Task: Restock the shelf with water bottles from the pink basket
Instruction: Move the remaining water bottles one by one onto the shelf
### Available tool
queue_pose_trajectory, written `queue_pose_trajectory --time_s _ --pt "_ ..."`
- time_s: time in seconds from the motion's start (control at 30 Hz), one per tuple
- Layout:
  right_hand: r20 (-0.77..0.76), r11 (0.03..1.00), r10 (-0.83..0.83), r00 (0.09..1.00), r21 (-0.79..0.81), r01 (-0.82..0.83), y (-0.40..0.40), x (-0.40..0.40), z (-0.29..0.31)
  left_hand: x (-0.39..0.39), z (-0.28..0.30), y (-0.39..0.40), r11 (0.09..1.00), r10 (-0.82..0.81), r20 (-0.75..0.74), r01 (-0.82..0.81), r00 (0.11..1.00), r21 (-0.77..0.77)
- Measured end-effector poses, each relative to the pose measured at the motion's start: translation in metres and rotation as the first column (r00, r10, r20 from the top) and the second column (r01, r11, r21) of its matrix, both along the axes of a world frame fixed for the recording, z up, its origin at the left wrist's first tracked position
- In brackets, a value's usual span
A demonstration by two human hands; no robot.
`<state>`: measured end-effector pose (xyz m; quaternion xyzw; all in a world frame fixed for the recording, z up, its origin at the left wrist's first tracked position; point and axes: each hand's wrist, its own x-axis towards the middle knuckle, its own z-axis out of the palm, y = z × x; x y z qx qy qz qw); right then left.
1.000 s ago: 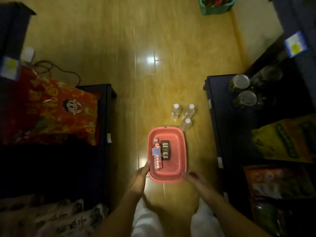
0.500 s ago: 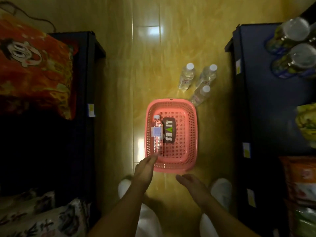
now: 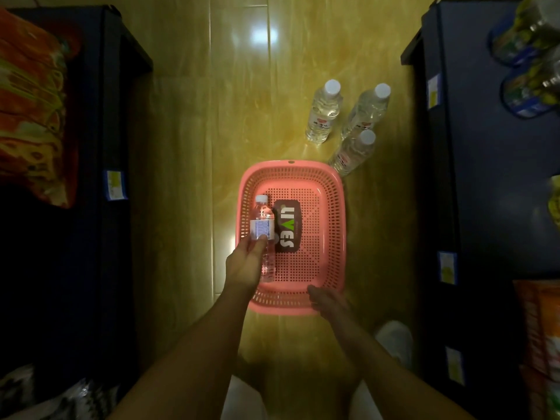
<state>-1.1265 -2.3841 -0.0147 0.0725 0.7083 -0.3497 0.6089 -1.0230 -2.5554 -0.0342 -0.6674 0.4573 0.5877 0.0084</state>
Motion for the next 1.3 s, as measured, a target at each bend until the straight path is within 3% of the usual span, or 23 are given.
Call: queue_pose_trajectory --time_s 0.5,0.67,0.8,0.9,1.3 --pt "-0.021 0.999 -0.041 0.999 -0.031 0.041 -0.021 -0.01 -0.009 -0.007 -0.01 0.003 0.997 0.07 -0.027 -0.071 0.997 -0.042" --pt "-0.097 0.998 0.055 0.994 -0.033 -0.059 -0.066 -0.004 -0.027 0.005 -0.009 0.001 0.989 0.147 -0.078 -0.148 0.986 -0.009" --pt "-0.111 0.999 -0.003 0.994 -0.049 -0.002 -0.106 0.007 -0.036 0.015 -0.012 -0.001 0.994 0.107 -0.132 -0.1 0.985 0.054" --pt "-0.14 0.999 -0.019 0.99 -0.036 0.014 -0.113 0.01 -0.041 0.012 -0.019 -0.002 1.0 0.023 -0.12 -0.021 0.993 0.018" --pt "-0.226 0.997 -0.055 0.973 0.044 0.066 -0.043 -0.051 -0.055 -0.015 -0.044 0.017 0.961 0.132 0.106 -0.102 0.985 -0.256"
